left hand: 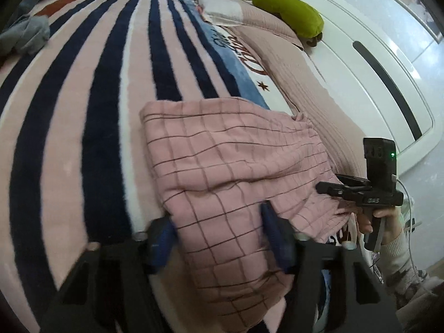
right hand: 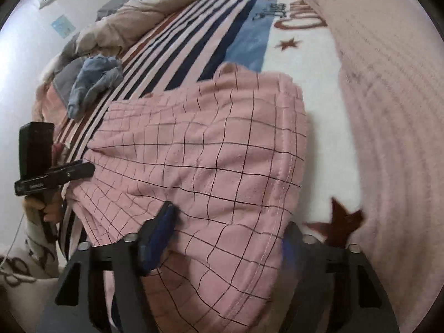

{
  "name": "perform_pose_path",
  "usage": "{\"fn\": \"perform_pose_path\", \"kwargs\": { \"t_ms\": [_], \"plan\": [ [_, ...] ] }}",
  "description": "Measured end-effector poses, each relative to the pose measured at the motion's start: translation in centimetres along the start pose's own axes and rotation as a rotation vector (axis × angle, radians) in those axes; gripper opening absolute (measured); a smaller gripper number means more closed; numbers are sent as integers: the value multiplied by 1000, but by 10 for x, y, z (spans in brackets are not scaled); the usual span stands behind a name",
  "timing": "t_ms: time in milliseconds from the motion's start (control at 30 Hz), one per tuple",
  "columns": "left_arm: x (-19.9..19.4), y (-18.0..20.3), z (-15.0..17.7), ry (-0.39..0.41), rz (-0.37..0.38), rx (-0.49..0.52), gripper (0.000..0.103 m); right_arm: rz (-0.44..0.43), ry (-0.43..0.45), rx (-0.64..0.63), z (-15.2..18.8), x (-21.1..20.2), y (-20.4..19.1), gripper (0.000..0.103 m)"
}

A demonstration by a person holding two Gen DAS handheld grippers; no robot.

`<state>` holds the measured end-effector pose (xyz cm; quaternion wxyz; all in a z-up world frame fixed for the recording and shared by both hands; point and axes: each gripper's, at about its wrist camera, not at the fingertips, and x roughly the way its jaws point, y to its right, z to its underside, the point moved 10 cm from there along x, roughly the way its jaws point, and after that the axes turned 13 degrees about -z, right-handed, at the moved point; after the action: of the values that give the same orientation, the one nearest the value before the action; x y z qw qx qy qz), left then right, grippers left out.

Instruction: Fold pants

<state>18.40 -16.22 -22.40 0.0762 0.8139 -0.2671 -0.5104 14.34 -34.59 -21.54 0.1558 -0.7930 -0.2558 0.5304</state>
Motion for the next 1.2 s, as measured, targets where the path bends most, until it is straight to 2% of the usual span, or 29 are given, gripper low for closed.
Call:
{"fn": "perform_pose_path", "kwargs": {
  "t_ms": [100, 133, 200, 367, 467, 667, 967, 1200],
  "plan": [
    [-2, 9, -2, 17, -23, 43, 28, 0, 10, -42, -2, 1, -8, 22],
    [-4, 13, -3, 33, -42, 69, 25, -1, 18, -47, -3, 1, -11, 15],
    [-11, 17, -6, 56, -65, 92, 22, 35, 39, -87, -6, -3, -19, 11],
    [-45, 21, -17, 133, -76, 116, 19, 59, 142, -133, -23, -26, -50, 9],
    [-74, 16, -22, 184, -97, 129, 19, 60, 164, -163, -29, -34, -74, 8],
    [-138, -17, -22, 261, -154, 142, 18, 28, 207, -209, -40, -31, -137, 8],
    [-242, -113, -6, 352, -258, 80, 18, -80, 200, -297, -50, 23, -254, 8],
    [-328, -212, 21, 403, -408, -19, 17, -197, 142, -392, -69, 92, -360, 8]
  ]
}}
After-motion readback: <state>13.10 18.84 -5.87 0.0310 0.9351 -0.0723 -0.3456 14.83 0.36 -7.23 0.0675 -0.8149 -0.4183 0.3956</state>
